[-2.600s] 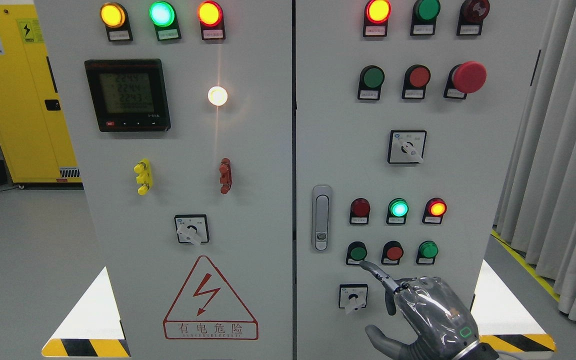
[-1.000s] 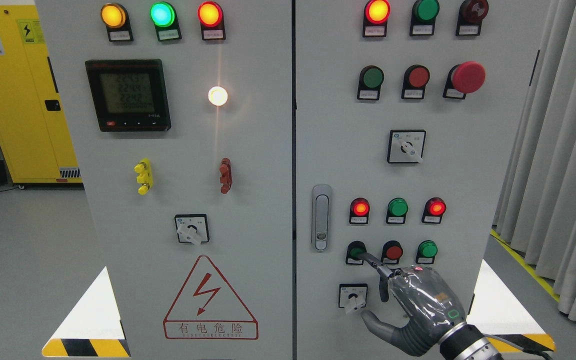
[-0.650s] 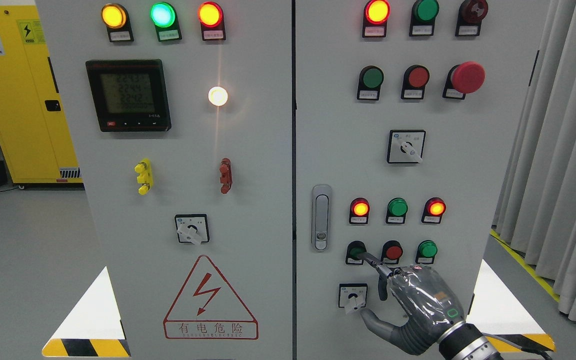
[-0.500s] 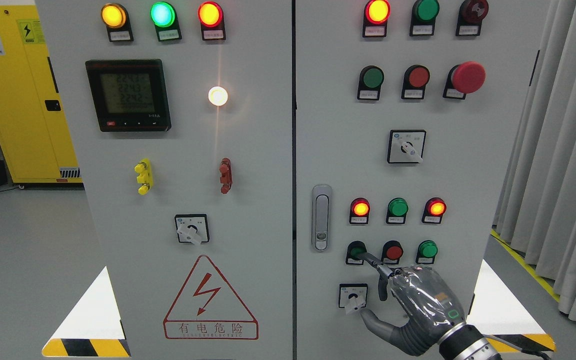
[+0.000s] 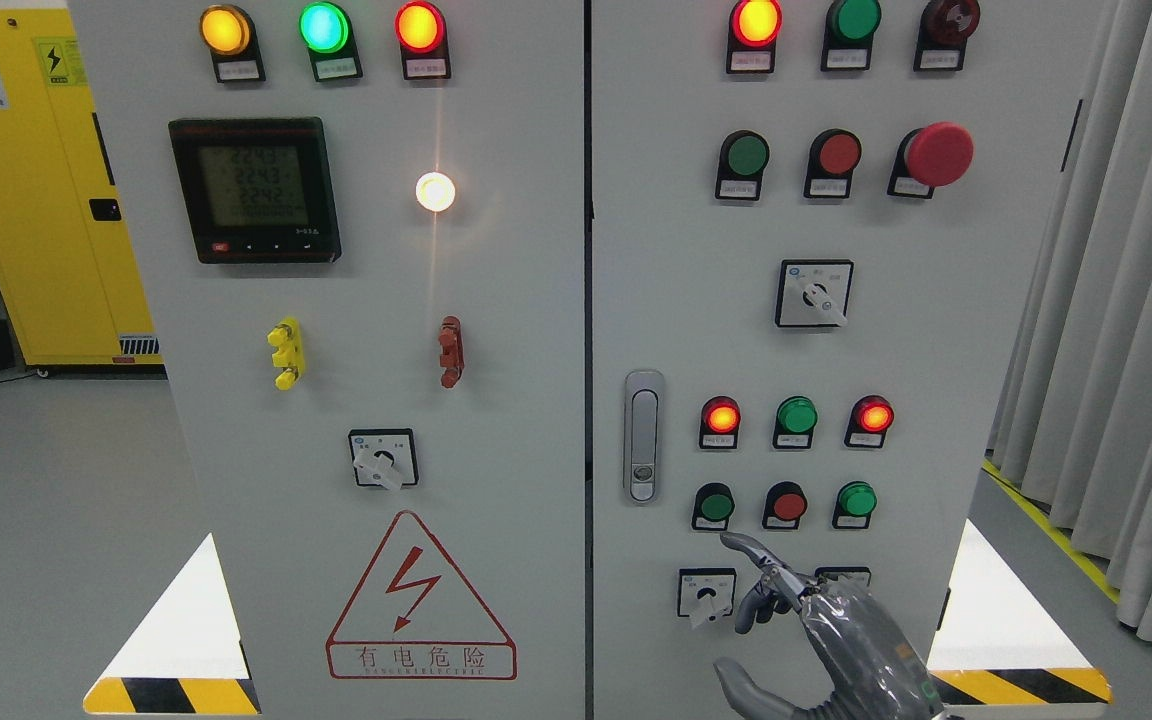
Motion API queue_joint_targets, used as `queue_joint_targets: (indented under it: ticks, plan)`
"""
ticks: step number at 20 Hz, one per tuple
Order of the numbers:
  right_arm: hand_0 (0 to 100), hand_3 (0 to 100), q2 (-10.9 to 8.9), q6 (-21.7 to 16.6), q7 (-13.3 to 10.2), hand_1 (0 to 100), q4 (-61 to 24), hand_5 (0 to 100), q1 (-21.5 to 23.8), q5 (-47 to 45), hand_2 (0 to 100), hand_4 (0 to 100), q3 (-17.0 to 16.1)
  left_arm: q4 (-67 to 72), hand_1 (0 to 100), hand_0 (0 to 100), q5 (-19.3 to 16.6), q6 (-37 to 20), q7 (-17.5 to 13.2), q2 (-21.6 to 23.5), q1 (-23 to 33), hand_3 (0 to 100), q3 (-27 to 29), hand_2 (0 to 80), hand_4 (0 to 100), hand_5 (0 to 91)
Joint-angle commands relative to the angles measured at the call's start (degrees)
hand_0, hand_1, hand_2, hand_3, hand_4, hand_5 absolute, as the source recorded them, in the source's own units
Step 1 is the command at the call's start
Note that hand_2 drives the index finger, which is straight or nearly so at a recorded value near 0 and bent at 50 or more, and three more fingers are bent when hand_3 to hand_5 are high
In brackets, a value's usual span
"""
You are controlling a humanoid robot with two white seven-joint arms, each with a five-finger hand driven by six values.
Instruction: Press green start button
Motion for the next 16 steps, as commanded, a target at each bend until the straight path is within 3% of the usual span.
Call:
queue_joint_targets:
  ticks: [1,3,4,6,16]
  plan:
    - [53,10,0.95,2.91,2.80,59,-3.92,8,5.11,-19.10,0,14,2.02,-1.58,56,12,0.00,0.07,-0.03,0.00,-1.49,0,0.00,0.0,0,0.0]
    - [54,10,0.95,4.94,3.07,59,-4.54,8,6.78,-24.63,0,15,3.43,-1.58,56,12,0.00,0.07,-0.03,0.09,-1.49,0,0.00,0.0,0,0.0]
    - [57,1,0.95,5.38,3.16,57,-4.98,0,8.00,-27.97,0,9,3.78,-1.58,56,12,0.00,-0.02,-0.03,0.00,-1.49,0,0.00,0.0,0,0.0]
    - [57,1,0.95,6.79,3.16,56,-6.21,0,9.59,-32.29,0,9,3.87,-1.58,56,12,0.00,-0.02,-0.03,0.00,-1.49,0,0.00,0.0,0,0.0]
    - [44,0,0.95,8.29,3.25,53,-6.48,0,10.21,-33.63,0,6,3.87,-1.58,56,12,0.00,-0.02,-0.03,0.00,-1.41,0,0.00,0.0,0,0.0]
